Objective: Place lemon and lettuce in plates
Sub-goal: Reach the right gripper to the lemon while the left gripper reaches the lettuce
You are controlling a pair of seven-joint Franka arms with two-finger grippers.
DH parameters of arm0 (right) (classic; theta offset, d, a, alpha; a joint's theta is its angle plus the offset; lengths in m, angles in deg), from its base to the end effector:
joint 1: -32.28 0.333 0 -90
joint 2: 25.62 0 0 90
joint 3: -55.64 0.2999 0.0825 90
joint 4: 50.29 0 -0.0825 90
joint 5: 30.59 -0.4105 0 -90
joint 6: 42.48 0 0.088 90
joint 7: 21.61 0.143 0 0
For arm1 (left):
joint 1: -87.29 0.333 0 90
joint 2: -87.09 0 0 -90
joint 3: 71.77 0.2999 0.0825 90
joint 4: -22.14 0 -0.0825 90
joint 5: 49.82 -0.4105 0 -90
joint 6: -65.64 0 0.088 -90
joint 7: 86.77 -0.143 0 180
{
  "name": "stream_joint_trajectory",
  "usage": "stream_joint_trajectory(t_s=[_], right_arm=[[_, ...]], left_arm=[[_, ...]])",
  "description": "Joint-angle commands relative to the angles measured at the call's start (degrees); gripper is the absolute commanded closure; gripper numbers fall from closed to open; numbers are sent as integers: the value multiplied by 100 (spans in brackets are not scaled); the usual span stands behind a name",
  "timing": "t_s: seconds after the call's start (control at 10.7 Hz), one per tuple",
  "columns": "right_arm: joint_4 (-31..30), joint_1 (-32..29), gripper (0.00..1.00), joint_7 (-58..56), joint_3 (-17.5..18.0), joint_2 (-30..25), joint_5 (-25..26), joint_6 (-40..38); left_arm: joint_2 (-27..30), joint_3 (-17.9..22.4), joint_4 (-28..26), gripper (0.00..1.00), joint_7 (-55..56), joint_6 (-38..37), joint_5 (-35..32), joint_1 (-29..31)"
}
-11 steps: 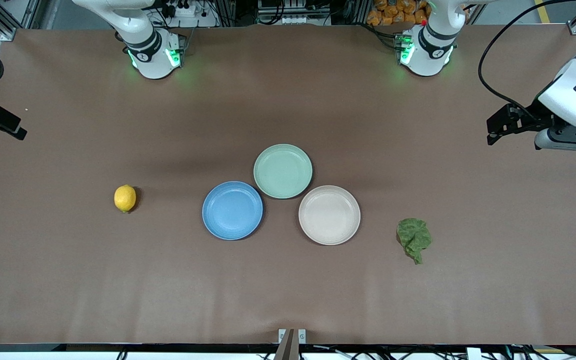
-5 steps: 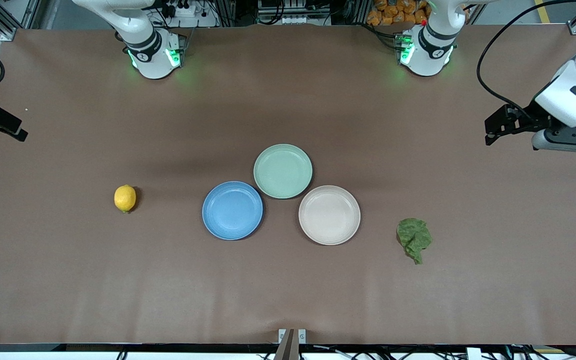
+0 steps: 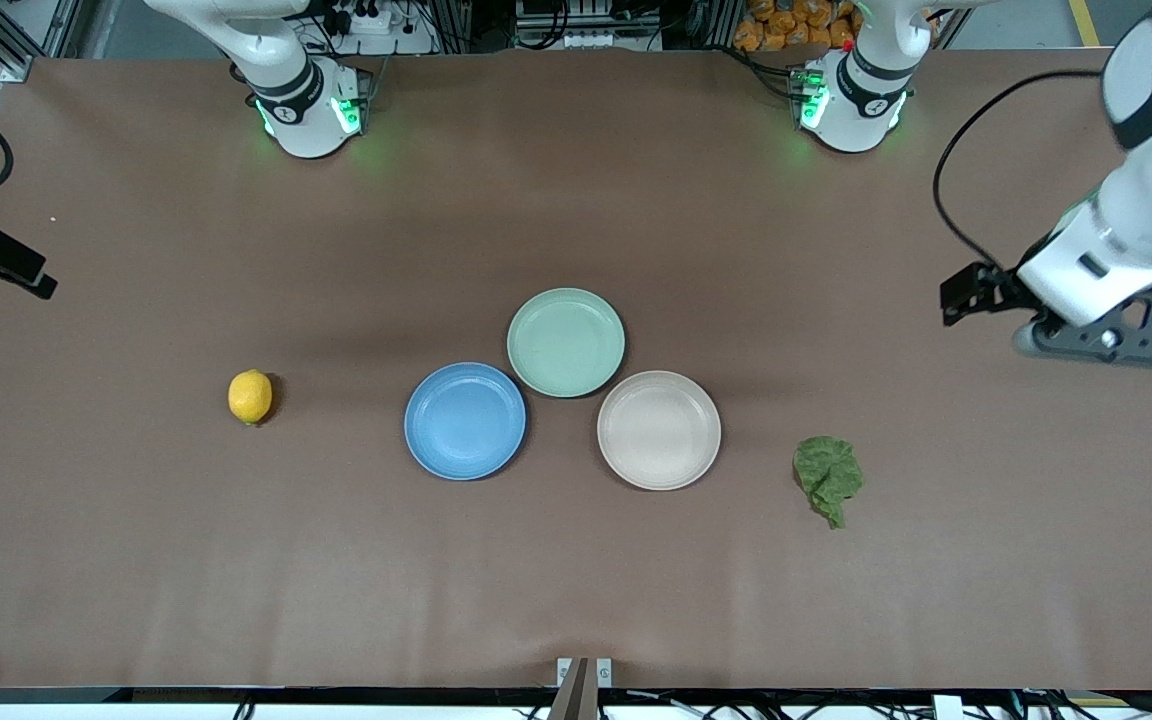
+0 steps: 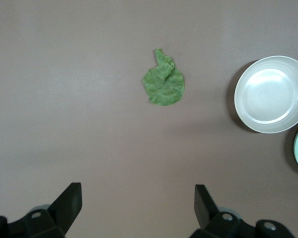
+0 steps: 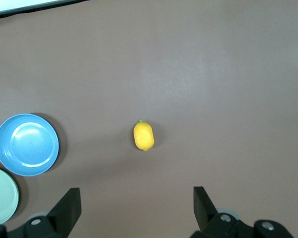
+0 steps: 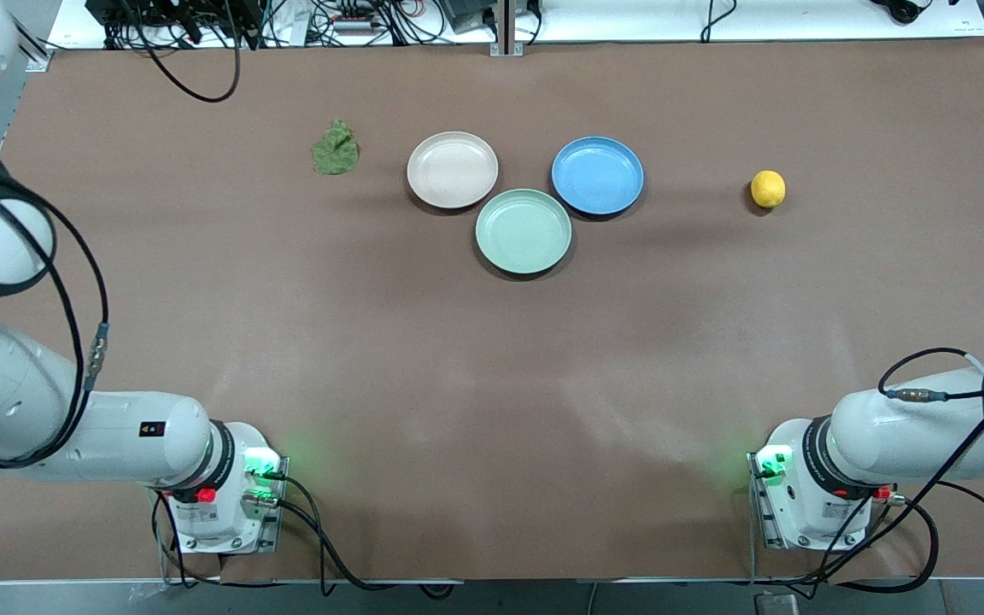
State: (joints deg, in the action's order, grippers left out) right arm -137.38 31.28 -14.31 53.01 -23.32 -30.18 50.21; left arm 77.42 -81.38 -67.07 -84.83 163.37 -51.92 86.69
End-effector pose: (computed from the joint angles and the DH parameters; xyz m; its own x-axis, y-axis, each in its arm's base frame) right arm 0.5989 -0.0385 0.5785 0.9802 -0.1890 0.0583 -0.1894 -0.9819 0.0016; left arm 0.6266 -0.1020 0.4896 0.9890 -0.1469 -0.0174 -0.1470 -0.9891 -0.0088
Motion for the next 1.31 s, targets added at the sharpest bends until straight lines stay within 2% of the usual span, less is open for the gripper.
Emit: stream_joint_trajectory(t_s=[0.0,0.28,0.56,0.84,1.22], right_arm=[[-474,29,0,8,-27,-28,55,494],[-1018,38,0,-9,-27,-19,37,934],[-1581,56,0,-10,-18,42,37,1540],[-2222,73,0,-10,-9,191,-15,2339],[-2927,73,0,-10,17,525,-15,3228]], left_arm=[[-490,-15,62,0,-18,324,-142,-81],[-1017,-6,62,0,-1,842,-151,-81],[-1773,-6,71,0,814,1772,-159,-291],[-2388,38,184,0,1080,2511,-159,-327],[-2908,56,220,0,1089,3013,-151,-248]])
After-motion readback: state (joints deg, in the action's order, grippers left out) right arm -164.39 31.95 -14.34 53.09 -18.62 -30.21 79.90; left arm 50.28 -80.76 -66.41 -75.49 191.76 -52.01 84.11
